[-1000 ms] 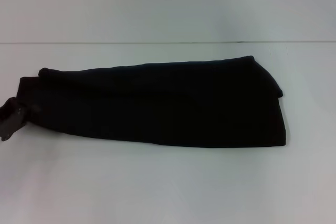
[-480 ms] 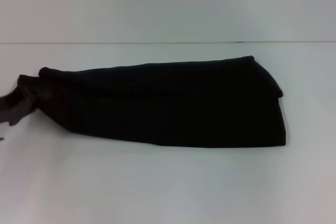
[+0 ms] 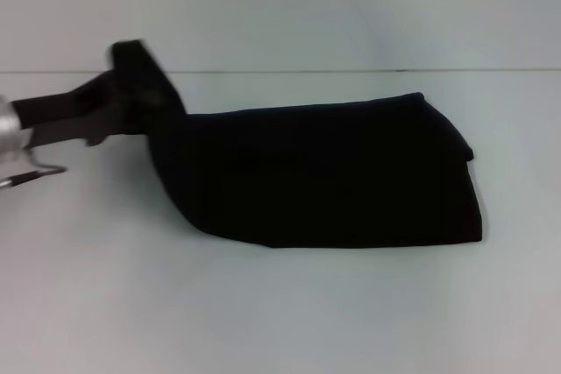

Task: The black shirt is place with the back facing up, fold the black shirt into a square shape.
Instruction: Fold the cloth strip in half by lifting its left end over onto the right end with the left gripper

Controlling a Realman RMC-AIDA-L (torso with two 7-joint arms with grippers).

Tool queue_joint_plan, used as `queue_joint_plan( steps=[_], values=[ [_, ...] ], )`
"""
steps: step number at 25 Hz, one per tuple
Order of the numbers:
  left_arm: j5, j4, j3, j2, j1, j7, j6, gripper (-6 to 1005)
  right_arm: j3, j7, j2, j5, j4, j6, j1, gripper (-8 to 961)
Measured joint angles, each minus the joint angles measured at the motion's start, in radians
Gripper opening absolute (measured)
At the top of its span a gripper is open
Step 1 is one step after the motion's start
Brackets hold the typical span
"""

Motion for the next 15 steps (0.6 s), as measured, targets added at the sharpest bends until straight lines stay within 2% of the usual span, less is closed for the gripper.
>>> queue_joint_plan(
  steps=[2,3,5,7,9,12,15],
  values=[
    [-0.015,0.025,0.044,-0.026,-0.033,-0.002,0.004,68,-0.001,0.0,0.001,0.0,0.0,-0.001,0.0,595],
    [-0.015,0.025,0.044,-0.026,-0.033,-0.002,0.004,68,-0.001,0.0,0.001,0.0,0.0,-0.001,0.0,595],
    [-0.063,0.047,0.136,-0.068,-0.086,0.004,-0.007,69,-0.001,0.0,0.002,-0.001,0.0,-0.002,0.0,595],
    [-0.088,0.048,0.181,-0.083,-0.107,0.014,-0.023,69,0.0,0.001,0.003,-0.001,0.0,0.0,0.003,595],
    [-0.123,0.045,0.266,-0.106,-0.139,0.028,-0.065,69,0.001,0.001,0.005,-0.001,0.001,0.005,0.007,595],
    [-0.158,0.018,0.441,-0.126,-0.179,0.033,-0.175,69,-0.001,0.001,0.007,-0.001,0.001,0.014,0.016,595],
    [-0.209,-0.062,0.645,-0.129,-0.221,0.064,-0.304,68,-0.002,-0.001,0.012,-0.001,0.003,0.022,0.024,595]
  ],
)
